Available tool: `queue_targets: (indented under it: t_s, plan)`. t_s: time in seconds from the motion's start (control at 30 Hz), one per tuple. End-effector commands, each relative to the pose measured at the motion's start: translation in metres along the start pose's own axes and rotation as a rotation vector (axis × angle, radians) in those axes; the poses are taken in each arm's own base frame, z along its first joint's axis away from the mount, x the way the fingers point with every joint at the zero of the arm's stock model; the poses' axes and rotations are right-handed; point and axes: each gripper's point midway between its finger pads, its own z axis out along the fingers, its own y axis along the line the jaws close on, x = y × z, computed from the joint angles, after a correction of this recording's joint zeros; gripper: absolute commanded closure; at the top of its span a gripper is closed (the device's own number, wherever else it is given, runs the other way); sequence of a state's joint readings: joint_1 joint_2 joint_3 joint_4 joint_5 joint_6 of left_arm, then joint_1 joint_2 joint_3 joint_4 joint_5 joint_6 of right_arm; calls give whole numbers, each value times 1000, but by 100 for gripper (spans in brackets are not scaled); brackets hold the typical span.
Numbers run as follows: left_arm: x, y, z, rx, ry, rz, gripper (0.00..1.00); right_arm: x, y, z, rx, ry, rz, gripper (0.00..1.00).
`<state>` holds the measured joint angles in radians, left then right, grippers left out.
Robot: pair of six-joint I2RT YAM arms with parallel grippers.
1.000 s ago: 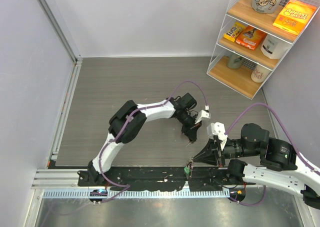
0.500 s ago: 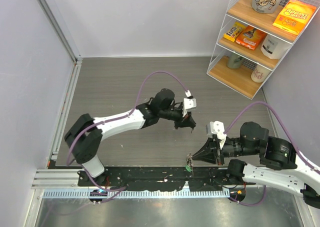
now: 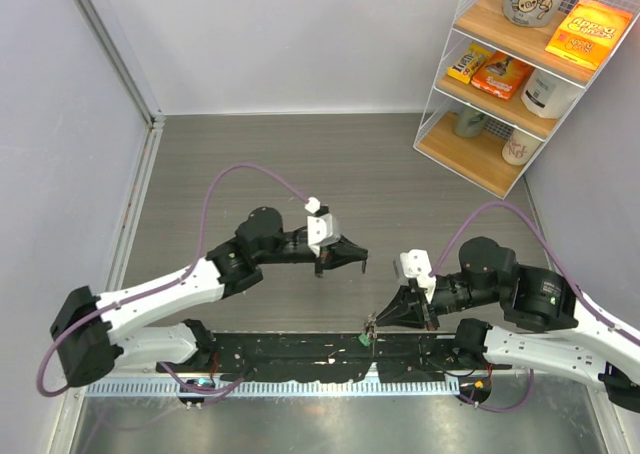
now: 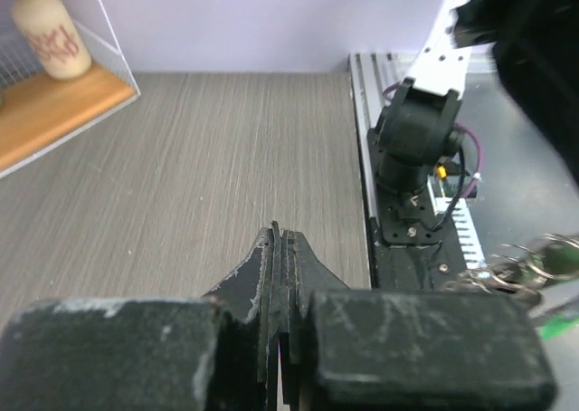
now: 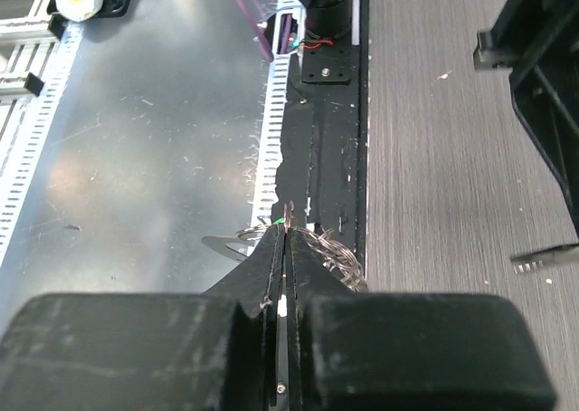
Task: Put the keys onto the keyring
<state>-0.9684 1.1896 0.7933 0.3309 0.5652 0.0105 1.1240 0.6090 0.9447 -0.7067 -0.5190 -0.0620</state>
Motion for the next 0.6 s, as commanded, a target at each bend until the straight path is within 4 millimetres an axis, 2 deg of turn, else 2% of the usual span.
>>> queue_targets:
  t_s: [0.0, 0.23, 0.37, 0.57]
  plan:
    - [-40, -25, -20, 31, -138, 83, 100, -39, 21, -8, -116, -119, -165, 95]
    - [-45, -54, -51, 70, -196, 119, 100, -46, 36, -7, -227, -128, -237, 95]
    - [-50, -72, -65, 111, -251, 156, 100, -48, 37, -3, -257, -124, -260, 95]
    - [-53, -92, -77, 192, -288, 166, 100, -53, 33, 14, -294, -118, -264, 95]
